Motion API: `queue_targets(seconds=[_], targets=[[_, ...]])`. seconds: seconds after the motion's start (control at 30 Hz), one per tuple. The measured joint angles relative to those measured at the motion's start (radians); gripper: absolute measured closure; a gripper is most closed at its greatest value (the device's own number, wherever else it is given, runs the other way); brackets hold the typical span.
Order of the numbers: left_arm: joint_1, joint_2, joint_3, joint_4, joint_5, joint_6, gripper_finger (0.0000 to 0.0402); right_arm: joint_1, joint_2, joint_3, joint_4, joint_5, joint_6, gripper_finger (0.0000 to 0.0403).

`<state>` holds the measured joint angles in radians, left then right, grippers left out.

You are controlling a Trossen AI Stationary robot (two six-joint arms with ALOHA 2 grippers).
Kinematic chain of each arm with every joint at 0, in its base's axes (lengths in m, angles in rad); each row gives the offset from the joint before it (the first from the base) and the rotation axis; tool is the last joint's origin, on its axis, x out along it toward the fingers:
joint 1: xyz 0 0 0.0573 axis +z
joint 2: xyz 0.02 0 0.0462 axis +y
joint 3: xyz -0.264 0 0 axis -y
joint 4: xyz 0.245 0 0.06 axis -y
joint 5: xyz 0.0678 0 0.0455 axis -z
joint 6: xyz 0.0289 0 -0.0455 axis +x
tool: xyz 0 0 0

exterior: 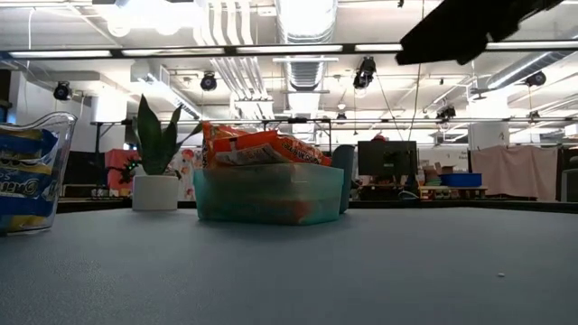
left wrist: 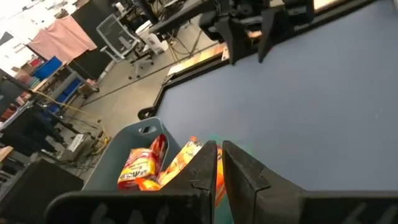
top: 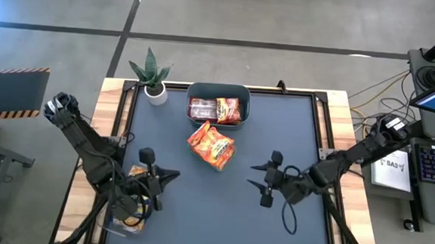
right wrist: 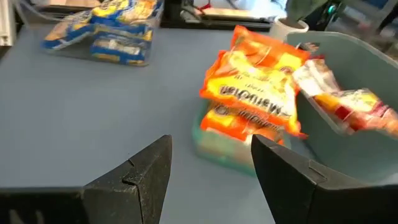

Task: Sort Maruchan noodles
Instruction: Return to Home Position

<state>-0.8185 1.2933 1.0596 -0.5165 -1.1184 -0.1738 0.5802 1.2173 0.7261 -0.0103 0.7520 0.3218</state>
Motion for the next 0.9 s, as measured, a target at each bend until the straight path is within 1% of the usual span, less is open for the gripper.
queue_targets(seconds=[0.1,0.17,0.2,0.3,0.37,0.43,0.47,0.6,0.7,0.77,0.9], targets=[[0.004,-0.011,-0.03,-0.003,0.001,0.0,0.0393,-0.05,-0.022,-0.013,0.045,-0.025,-0.088,0.0193],[0.005,-0.031,-0.068,0.005,0.001,-0.007,0.0393,-0.079,-0.042,-0.024,0.094,-0.074,-0.15,0.0193],[0.004,-0.044,-0.09,0.006,0.001,-0.02,0.0393,-0.093,-0.056,-0.032,0.12,-0.118,-0.181,0.0193],[0.004,-0.1,-0.174,0.036,0.001,-0.07,0.0393,-0.141,-0.1,-0.064,0.253,-0.322,-0.276,0.0193],[0.005,-0.152,-0.247,0.109,0.001,-0.071,0.0393,-0.178,-0.134,-0.094,0.322,-0.451,-0.319,0.0193],[0.01,-0.21,-0.326,0.199,0.001,-0.045,0.0393,-0.213,-0.172,-0.119,0.345,-0.528,-0.337,0.0193],[0.012,-0.242,-0.366,0.248,0.0,-0.028,0.0393,-0.229,-0.192,-0.132,0.343,-0.546,-0.34,0.0193],[0.03,-0.384,-0.511,0.408,0.0,0.042,0.0393,-0.289,-0.278,-0.194,0.344,-0.559,-0.334,0.0193],[0.047,-0.494,-0.595,0.47,0.0,0.083,0.0393,-0.335,-0.339,-0.248,0.354,-0.625,-0.308,0.0193],[0.061,-0.568,-0.633,0.479,0.0,0.098,0.0393,-0.36,-0.372,-0.28,0.368,-0.656,-0.287,0.0193],[0.084,-0.703,-0.685,0.48,0.001,0.122,0.0393,-0.392,-0.423,-0.326,0.368,-0.656,-0.264,0.0193]])
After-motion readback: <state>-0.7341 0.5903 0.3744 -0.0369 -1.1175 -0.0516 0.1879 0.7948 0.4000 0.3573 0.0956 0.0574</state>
